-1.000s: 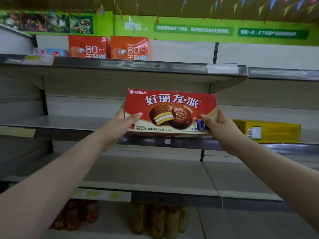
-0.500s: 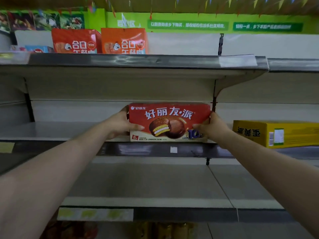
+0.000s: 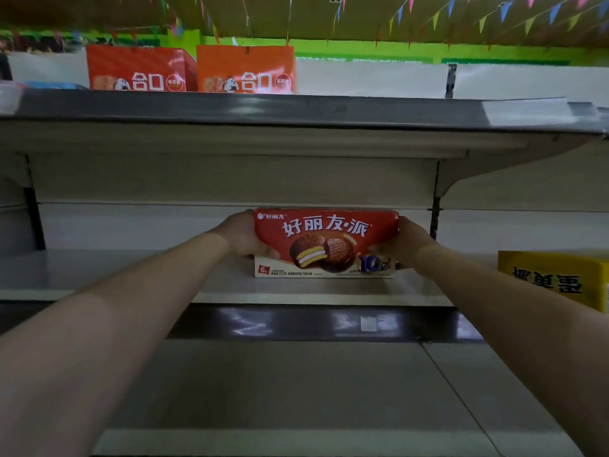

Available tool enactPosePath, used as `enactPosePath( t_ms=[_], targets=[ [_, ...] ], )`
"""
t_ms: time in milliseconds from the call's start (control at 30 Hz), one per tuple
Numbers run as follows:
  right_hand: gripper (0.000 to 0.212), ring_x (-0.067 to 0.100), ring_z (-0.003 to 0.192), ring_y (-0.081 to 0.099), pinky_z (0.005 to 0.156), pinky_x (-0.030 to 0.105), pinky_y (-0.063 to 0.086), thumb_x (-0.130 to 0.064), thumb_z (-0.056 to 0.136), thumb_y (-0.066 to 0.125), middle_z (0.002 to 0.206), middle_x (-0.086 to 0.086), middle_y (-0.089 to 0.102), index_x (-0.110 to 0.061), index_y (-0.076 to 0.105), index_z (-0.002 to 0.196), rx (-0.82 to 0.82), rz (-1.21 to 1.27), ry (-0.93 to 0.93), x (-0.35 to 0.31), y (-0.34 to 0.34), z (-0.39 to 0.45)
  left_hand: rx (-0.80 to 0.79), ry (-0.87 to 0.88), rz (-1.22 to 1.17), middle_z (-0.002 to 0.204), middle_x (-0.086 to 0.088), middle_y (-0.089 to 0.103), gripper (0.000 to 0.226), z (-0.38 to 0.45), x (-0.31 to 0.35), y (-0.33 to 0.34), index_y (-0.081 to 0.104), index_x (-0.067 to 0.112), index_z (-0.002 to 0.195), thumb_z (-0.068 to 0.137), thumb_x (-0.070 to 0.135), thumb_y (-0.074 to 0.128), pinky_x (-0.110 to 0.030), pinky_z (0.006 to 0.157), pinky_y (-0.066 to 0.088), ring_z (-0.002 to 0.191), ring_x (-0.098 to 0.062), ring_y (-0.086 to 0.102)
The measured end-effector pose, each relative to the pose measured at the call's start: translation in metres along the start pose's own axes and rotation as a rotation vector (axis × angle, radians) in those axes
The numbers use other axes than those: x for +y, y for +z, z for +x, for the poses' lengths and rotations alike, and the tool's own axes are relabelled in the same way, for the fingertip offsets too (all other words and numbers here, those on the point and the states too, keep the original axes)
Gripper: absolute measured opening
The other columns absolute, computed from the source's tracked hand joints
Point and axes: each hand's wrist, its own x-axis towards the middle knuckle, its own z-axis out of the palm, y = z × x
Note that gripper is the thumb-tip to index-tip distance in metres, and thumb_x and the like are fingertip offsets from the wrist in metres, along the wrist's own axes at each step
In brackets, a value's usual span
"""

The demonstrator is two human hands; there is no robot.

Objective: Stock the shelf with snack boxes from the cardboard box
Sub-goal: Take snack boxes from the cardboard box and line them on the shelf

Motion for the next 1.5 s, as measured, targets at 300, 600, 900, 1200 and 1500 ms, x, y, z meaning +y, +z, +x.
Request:
enactPosePath(
  t_ms=[300,600,900,1200,1500],
  targets=[
    [0.063,0.024,0.112,0.060,0.101,0.046,0.047,-0.026,0.071,0.084,0.119,0.004,0.066,-0.015,0.057,0.127,0.025,0.099,-0.079,0.017,0.013,0.036,0.099,0.000,0.057,0.128,-0.003,0.063,0.075,0.029,-0.006,0.013,0.057,0.022,0.130,0.063,0.022,0.090,-0.027,0.095,0.047,0.117,-0.020,0.058],
    [0.062,0.024,0.114,0.059,0.090,0.036,0.051,-0.021,0.077,0.080,0.123,0.006,0.063,-0.011,0.051,0.131,0.016,0.079,0.002,0.020,0.022,0.063,0.096,-0.029,0.083,0.128,-0.005,0.062,0.077,0.052,-0.012,0.020,0.054,0.022,0.133,0.065,0.021,0.089,-0.033,0.093,0.051,0.115,-0.022,0.060],
    [0.071,0.029,0.109,0.060,0.058,0.027,0.044,-0.031,0.081,0.076,0.126,0.011,0.060,-0.012,0.040,0.139,0.033,-0.045,0.096,0.024,0.034,0.093,0.165,-0.038,0.088,0.136,-0.002,0.057,0.082,0.071,-0.018,0.025,0.050,0.020,0.138,0.065,0.022,0.089,-0.021,0.098,0.036,0.126,-0.020,0.052],
    [0.069,0.028,0.097,0.063,0.057,0.026,0.046,-0.037,0.080,0.075,0.120,0.011,0.063,-0.013,0.043,0.136,0.030,-0.089,0.110,0.028,0.036,0.104,0.107,-0.067,0.122,0.135,-0.002,0.058,0.085,0.090,-0.026,0.024,0.049,0.022,0.139,0.064,0.024,0.090,-0.023,0.098,0.040,0.123,-0.020,0.054],
    [0.054,0.031,0.089,0.062,0.073,0.039,0.052,-0.047,0.087,0.064,0.102,0.016,0.058,-0.001,0.046,0.109,-0.089,-0.065,0.368,0.006,0.021,0.071,-0.170,-0.308,0.558,0.107,-0.008,0.066,0.049,0.069,-0.003,0.017,0.060,0.006,0.112,0.091,0.050,0.058,-0.033,0.088,0.054,0.078,-0.024,0.070]
  ],
)
